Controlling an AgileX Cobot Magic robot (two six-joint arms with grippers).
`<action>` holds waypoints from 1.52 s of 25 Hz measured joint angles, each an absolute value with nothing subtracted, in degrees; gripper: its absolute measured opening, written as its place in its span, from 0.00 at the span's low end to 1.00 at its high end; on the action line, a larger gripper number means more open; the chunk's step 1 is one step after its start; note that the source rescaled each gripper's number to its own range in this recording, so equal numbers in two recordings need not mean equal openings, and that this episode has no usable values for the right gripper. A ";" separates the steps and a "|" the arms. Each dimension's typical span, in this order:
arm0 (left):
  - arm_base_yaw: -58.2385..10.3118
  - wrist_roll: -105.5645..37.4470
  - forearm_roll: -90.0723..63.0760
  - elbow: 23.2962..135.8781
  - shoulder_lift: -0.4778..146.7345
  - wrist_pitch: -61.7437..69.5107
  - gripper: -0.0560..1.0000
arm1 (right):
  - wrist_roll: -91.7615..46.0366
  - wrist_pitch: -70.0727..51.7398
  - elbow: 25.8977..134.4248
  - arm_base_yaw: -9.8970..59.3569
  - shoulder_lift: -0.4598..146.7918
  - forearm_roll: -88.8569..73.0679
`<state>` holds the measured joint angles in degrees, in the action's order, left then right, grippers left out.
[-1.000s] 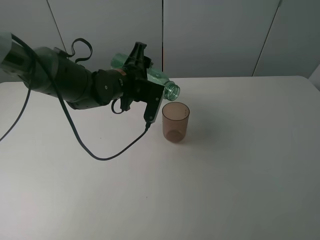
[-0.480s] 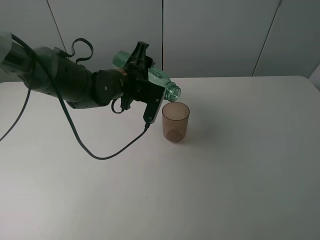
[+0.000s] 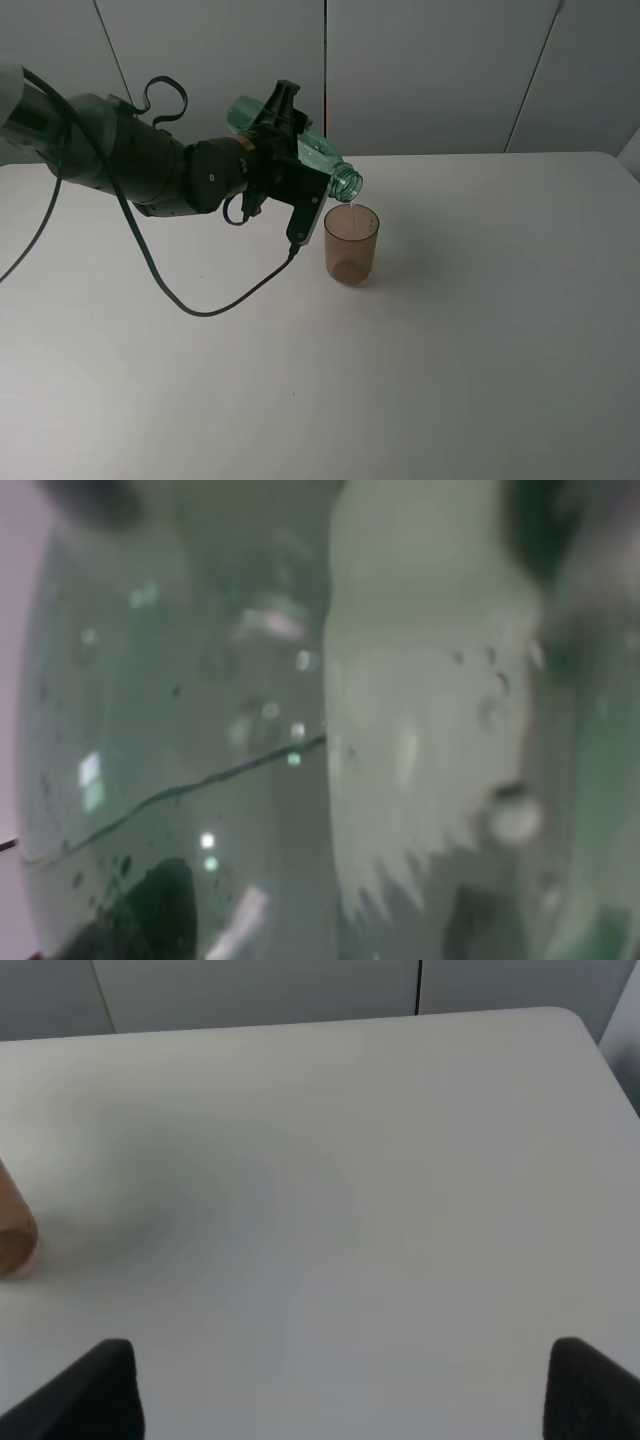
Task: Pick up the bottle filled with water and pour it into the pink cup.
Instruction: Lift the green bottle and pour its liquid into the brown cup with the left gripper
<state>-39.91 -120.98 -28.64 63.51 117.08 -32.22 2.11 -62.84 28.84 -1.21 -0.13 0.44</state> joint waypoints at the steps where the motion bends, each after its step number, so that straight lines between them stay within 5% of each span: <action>1: -39.91 -120.98 -28.55 63.51 117.08 -32.22 0.06 | 2.11 -62.84 28.84 -1.21 -0.13 0.44; 38: -38.37 -120.98 -21.65 63.51 117.08 -35.00 0.06 | 2.11 -62.84 28.84 -1.21 -0.13 0.44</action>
